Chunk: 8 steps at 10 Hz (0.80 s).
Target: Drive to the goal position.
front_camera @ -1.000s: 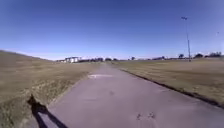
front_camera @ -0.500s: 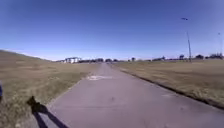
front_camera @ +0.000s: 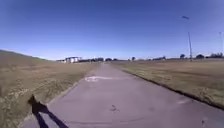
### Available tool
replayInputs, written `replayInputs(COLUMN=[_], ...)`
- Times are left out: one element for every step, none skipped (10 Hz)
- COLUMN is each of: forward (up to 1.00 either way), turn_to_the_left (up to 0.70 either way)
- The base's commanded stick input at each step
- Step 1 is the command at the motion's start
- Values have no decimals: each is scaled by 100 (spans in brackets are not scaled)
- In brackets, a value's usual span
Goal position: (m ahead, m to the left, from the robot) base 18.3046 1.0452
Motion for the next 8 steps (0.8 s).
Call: replayInputs(forward=[70, 70, 70, 70, 70, 70, 70, 70], turn_to_the_left=[0, 0, 0, 0, 0, 0, 0, 0])
